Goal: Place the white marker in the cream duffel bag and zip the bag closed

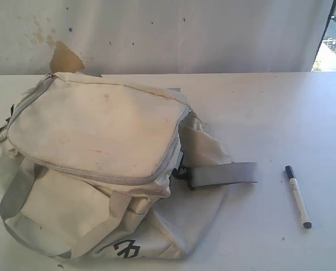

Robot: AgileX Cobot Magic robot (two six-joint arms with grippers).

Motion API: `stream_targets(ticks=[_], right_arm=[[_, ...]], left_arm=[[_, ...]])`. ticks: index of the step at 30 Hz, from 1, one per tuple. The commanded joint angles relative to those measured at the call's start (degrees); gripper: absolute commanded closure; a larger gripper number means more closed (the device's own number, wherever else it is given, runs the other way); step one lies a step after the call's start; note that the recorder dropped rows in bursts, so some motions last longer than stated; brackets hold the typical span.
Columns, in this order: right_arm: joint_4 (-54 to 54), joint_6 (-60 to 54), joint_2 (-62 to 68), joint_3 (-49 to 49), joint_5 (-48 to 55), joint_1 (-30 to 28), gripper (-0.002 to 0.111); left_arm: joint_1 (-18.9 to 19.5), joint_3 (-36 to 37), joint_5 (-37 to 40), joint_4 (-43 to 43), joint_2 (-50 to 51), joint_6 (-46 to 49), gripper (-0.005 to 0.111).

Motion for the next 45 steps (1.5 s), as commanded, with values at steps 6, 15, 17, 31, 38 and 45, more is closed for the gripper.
stream_targets(ticks=[6,15,17,31,38,45], right_arm=[[-0.3,0.0,0.0,0.1,-0.4,-0.1,0.108],[-0.3,0.0,0.0,0.1,-0.4,-0.1,0.108],[-0.3,0.0,0.0,0.1,-0.4,-0.1,0.108],[-0.3,0.0,0.0,0.1,-18.6,-0.1,0.108],[-0.3,0.4,0.0,-4.7,-17.7,-0.1,0.108],[-0.3,3.1,0.0,-13.7,-0.3,-0.1,0.108]], left_arm=[[-0.3,0.3,-0.5,-0.5,0.2,-0.1,0.105],[-0.3,0.3,-0.5,-0.5,0.2,-0.1,0.105],[-0.3,0.3,-0.5,-0.5,0.2,-0.1,0.105],[-0.3,-3.4,-10.2,-0.5,0.2,-8.5,0.105],[-0.3,-14.9,-0.7,-0.5,0.2,-8.5,0.105],[-0.3,-29.9,19.1,-0.5,0.4,-5.1,0.105]])
